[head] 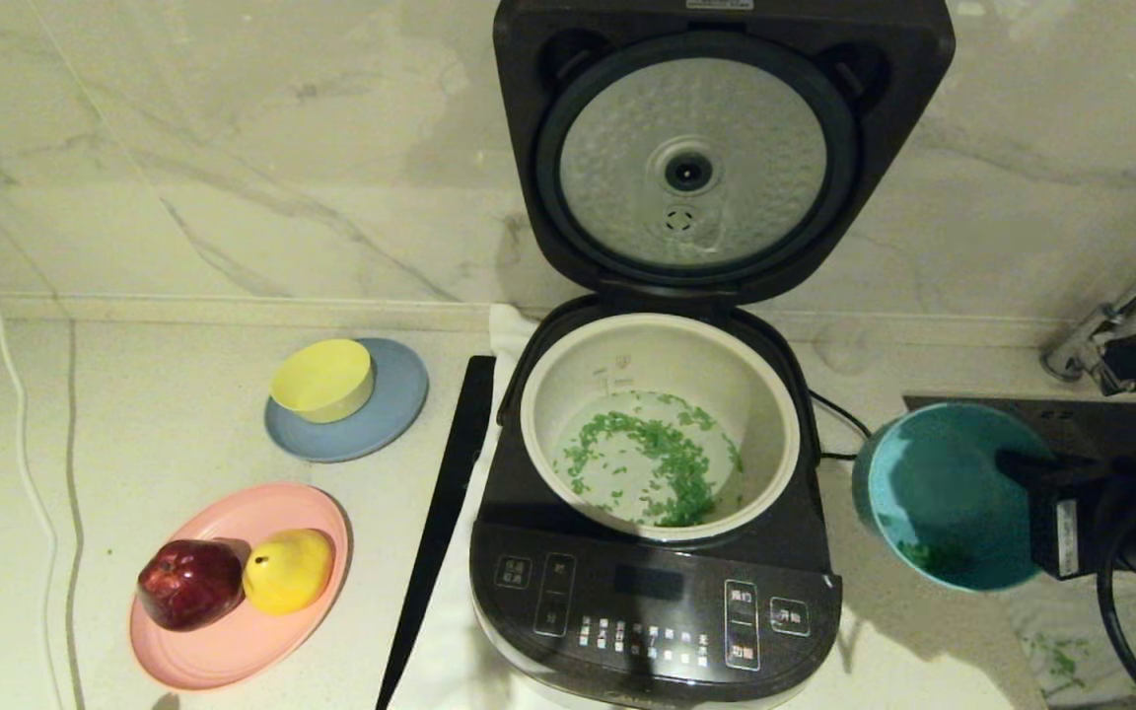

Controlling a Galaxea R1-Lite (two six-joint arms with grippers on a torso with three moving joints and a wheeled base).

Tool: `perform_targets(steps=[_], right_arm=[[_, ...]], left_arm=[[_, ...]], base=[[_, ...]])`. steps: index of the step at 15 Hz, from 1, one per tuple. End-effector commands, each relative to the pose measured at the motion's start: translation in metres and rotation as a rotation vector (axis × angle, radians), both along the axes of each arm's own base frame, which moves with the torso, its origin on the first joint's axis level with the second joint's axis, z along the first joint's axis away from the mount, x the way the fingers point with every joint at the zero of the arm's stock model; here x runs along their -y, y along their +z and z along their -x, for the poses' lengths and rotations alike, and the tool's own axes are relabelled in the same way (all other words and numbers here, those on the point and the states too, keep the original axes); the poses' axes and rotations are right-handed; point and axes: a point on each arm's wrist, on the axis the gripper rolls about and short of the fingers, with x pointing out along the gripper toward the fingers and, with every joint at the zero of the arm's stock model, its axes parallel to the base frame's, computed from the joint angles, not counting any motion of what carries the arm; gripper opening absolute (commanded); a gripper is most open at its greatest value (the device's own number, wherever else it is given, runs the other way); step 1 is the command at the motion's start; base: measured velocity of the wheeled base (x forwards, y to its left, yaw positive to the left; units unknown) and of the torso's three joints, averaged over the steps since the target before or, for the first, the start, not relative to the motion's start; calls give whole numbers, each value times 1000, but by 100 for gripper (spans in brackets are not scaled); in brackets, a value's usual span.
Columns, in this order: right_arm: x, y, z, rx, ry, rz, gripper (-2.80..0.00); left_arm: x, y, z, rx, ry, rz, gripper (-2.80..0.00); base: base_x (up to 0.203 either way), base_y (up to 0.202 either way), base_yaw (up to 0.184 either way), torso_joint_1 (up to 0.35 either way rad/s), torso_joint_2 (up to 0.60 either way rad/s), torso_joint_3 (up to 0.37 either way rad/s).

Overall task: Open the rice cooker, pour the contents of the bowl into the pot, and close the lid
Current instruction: Fill a bowl with water from the tap

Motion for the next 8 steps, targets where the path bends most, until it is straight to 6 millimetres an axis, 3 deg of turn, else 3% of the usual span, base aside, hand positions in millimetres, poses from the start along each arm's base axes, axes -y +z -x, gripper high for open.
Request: perform_targets(steps=[1,3,5,8], right_arm=[[20,-15,-11,-158,-14,-149,-280],[33,-34,-16,-288,-46,-258,-280],[37,-59,-19,-414,-63,-296,-280],[39,-82,-25,-543,-97,-406,-280]], left_arm=[[0,-1,0,-2,0,1,-280],[0,-1,0,-2,0,1,-280],[0,-1,0,-2,0,0,-280],[0,-1,0,-3,0,1,-280]], base=[[0,0,0,0,0,0],[0,0,0,0,0,0],[0,0,0,0,0,0],[0,0,0,0,0,0]])
